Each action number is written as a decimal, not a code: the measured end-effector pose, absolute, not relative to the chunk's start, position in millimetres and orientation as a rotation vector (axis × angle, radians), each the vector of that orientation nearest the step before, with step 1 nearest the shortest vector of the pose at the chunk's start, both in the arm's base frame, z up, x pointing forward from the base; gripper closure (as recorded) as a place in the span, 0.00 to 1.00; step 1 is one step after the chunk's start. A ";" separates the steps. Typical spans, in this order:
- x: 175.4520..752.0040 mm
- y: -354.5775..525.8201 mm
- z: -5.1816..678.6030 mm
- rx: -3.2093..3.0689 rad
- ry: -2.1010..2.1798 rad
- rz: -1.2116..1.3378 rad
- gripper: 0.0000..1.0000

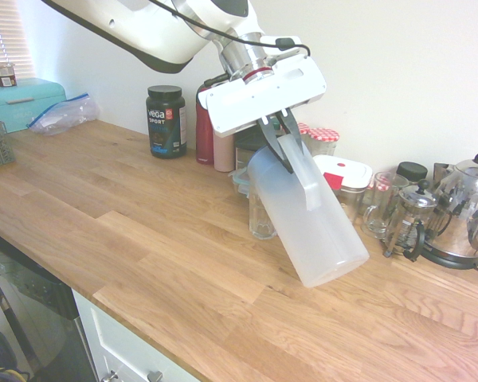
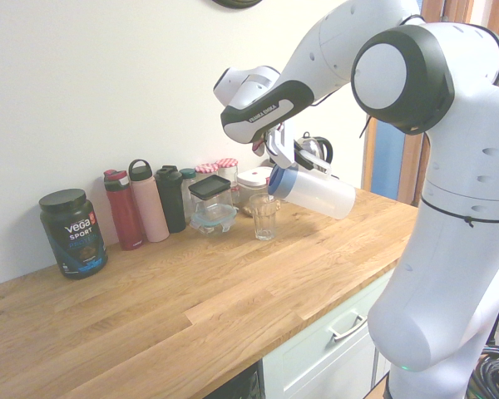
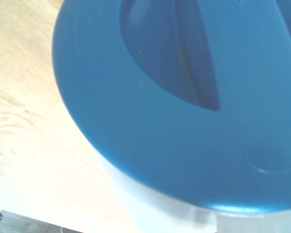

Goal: Pour me some water

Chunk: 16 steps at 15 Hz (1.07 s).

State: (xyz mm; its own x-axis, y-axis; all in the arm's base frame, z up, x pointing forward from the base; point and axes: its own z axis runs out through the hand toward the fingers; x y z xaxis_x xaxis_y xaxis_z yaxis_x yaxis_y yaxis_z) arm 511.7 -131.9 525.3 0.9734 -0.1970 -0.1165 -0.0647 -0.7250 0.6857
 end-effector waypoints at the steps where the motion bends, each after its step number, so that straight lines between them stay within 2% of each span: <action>1: 512.3 -132.3 524.4 2.374 -0.183 -0.235 1.00; 10: 510.7 -129.8 527.3 2.362 -0.181 -0.238 1.00; 16: 480.6 -154.7 575.4 2.523 -0.274 -0.120 1.00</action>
